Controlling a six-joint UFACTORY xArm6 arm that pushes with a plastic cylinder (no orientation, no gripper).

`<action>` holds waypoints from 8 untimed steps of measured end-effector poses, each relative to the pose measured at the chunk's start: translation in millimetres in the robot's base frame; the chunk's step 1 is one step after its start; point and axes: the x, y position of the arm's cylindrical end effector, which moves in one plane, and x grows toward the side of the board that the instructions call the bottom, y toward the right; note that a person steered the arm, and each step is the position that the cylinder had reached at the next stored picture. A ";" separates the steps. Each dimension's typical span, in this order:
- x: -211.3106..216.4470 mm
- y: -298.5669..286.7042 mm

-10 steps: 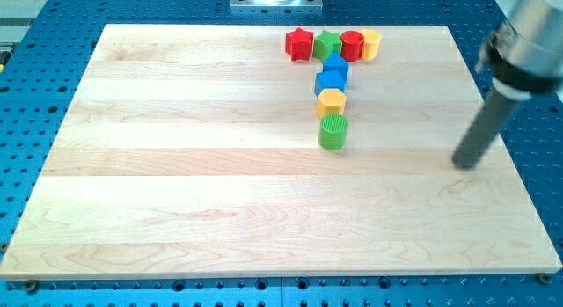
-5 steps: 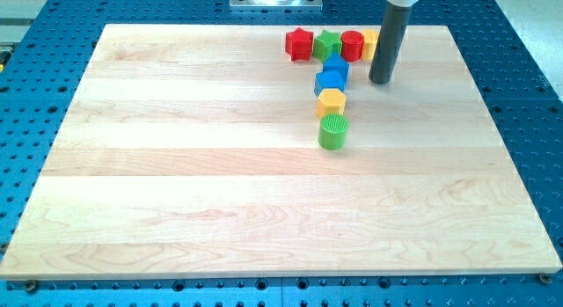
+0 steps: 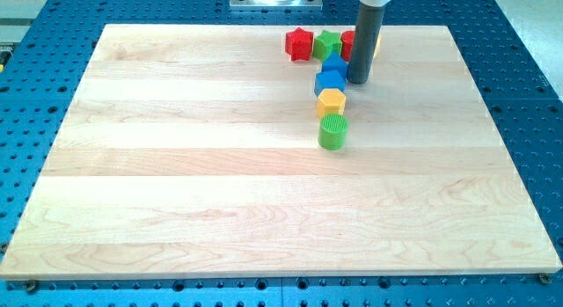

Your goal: Make t shape with all the blocks

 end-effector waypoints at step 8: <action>23.1 63.3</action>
